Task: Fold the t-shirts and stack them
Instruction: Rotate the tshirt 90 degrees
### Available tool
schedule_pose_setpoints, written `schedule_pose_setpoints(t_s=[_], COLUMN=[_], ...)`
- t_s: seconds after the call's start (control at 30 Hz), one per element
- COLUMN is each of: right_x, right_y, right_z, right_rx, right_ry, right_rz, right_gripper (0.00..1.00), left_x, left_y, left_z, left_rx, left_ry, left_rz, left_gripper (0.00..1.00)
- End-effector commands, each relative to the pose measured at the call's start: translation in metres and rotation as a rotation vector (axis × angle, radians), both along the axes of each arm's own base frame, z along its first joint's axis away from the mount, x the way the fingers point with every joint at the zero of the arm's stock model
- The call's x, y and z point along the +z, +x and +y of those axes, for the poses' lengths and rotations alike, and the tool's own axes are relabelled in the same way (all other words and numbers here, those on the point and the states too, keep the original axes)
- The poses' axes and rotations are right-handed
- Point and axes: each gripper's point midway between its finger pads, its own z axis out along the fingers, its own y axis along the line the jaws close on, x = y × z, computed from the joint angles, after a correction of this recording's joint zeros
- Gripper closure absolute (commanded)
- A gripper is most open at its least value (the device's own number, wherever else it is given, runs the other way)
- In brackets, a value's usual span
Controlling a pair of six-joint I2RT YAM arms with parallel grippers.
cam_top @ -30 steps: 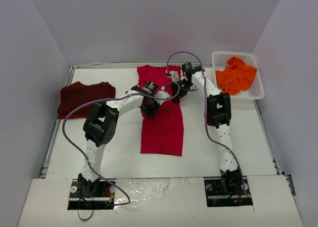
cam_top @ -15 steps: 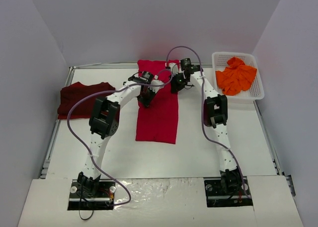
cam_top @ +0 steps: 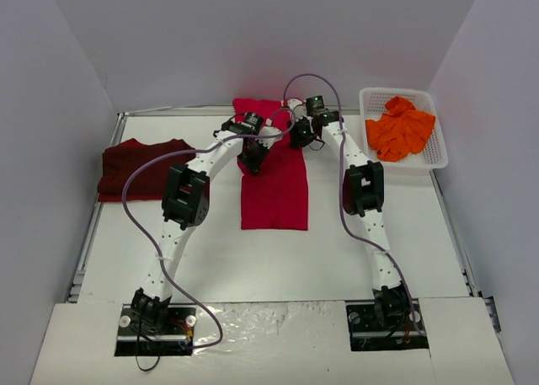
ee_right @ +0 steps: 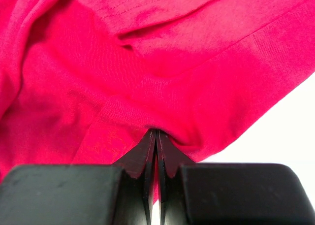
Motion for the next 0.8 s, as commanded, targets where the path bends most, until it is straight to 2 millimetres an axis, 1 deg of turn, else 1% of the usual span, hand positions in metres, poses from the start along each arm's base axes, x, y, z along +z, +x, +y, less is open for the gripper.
schedule_pose_setpoints(t_s=[0.0, 0.1, 0.17, 0.27, 0.3, 0.33, 0.37, 0.4, 0.43, 0.47, 0.5, 0.53, 0.57, 0.6, 0.63, 0.67, 0.7, 0.73, 0.77], right_x=[-0.042, -0.041, -0.032, -0.011, 0.006, 0.007, 0.013, 0.032, 0.032, 0.038, 0.060, 0.060, 0.066, 0.091, 0.100, 0.098, 0.119, 0.125, 0.117], right_y=[-0.007, -0.009, -0.012, -0.018, -0.018, -0.023, -0.025, -0.026, -0.033, -0.036, -0.039, -0.047, -0.051, -0.055, -0.058, -0.067, -0.072, -0.078, -0.088], right_z=[-0.024, -0.022, -0.018, -0.013, -0.013, -0.013, -0.012, -0.012, -0.014, -0.014, -0.013, -0.015, -0.016, -0.016, -0.018, -0.020, -0.021, -0.023, -0.027], right_rx=[-0.054, -0.047, -0.029, -0.008, -0.006, -0.004, -0.003, -0.003, -0.001, 0.000, 0.005, 0.008, 0.012, 0.013, 0.012, 0.011, 0.014, 0.016, 0.014], right_ry=[-0.085, -0.076, -0.058, -0.036, -0.028, -0.029, -0.026, -0.019, -0.026, -0.024, -0.009, -0.010, -0.008, 0.003, 0.004, -0.002, 0.006, 0.004, -0.006], right_rz=[0.078, 0.083, 0.080, 0.070, 0.050, 0.059, 0.056, 0.032, 0.047, 0.045, 0.019, 0.036, 0.032, -0.003, -0.012, 0.005, -0.027, -0.031, -0.001], right_gripper=[1.00, 1.00, 1.00, 0.98, 0.97, 0.94, 0.91, 0.89, 0.86, 0.82, 0.74, 0.67, 0.66, 0.64, 0.59, 0.55, 0.55, 0.54, 0.54], left_x=[0.006, 0.009, 0.016, 0.032, 0.039, 0.051, 0.051, 0.055, 0.066, 0.067, 0.073, 0.093, 0.093, 0.102, 0.127, 0.135, 0.134, 0.155, 0.158], left_y=[-0.001, -0.003, -0.006, -0.012, -0.013, -0.014, -0.020, -0.023, -0.028, -0.033, -0.035, -0.036, -0.043, -0.046, -0.050, -0.055, -0.065, -0.074, -0.082], left_z=[0.005, 0.007, 0.009, 0.014, 0.015, 0.018, 0.020, 0.021, 0.024, 0.027, 0.029, 0.030, 0.033, 0.033, 0.032, 0.031, 0.033, 0.029, 0.028], left_rx=[0.022, 0.025, 0.023, 0.014, 0.015, 0.016, 0.012, 0.007, 0.003, 0.004, 0.006, 0.006, 0.003, -0.010, -0.021, -0.034, -0.051, -0.091, -0.123], left_ry=[0.005, 0.010, 0.009, 0.010, 0.011, 0.014, 0.022, 0.025, 0.024, 0.032, 0.029, 0.010, 0.011, 0.005, -0.019, -0.023, -0.020, -0.037, -0.038], left_rz=[0.017, 0.022, 0.018, 0.002, -0.010, -0.031, -0.020, -0.019, -0.025, -0.018, -0.027, -0.072, -0.067, -0.090, -0.149, -0.169, -0.165, -0.221, -0.228], left_gripper=[0.98, 0.98, 0.98, 0.98, 0.98, 0.98, 0.98, 0.98, 0.98, 0.98, 0.98, 0.98, 0.98, 0.98, 0.96, 0.82, 0.78, 0.78, 0.78])
